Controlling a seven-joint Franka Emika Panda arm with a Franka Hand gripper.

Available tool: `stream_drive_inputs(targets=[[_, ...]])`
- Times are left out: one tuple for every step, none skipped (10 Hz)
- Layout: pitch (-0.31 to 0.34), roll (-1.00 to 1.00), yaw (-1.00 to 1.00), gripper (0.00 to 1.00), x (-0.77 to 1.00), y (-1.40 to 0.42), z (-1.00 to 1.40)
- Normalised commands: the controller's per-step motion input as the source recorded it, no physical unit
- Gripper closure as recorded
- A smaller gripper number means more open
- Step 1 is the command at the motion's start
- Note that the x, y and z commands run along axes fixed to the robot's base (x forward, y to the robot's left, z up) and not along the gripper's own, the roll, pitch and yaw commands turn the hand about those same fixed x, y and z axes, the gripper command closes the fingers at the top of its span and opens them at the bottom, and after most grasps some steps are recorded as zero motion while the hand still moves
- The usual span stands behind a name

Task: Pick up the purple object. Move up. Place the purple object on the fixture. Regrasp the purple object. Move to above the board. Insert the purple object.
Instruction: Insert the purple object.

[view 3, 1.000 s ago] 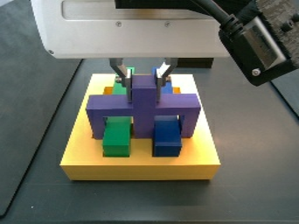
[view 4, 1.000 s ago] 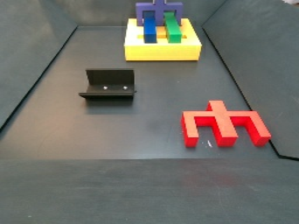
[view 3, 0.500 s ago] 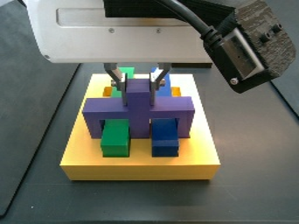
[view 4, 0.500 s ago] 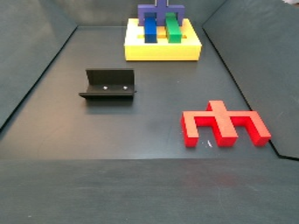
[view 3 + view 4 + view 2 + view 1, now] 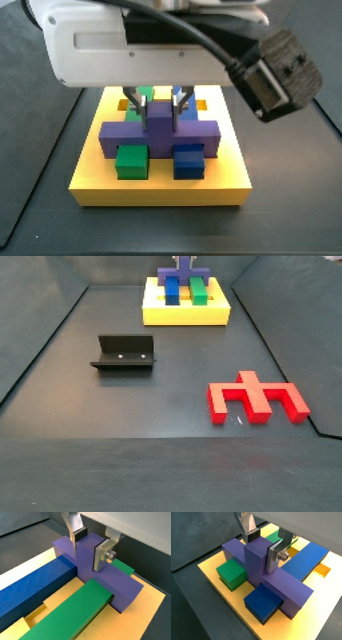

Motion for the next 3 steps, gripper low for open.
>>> stream_drive_inputs(targets=[[-0.091, 0.03, 0.00, 1.00, -0.12, 0.00, -0.67], [-0.004, 0.00, 0.00, 1.00, 0.00, 0.00, 0.00], [0.000, 0.00, 0.00, 1.00, 0.00, 0.00, 0.00]])
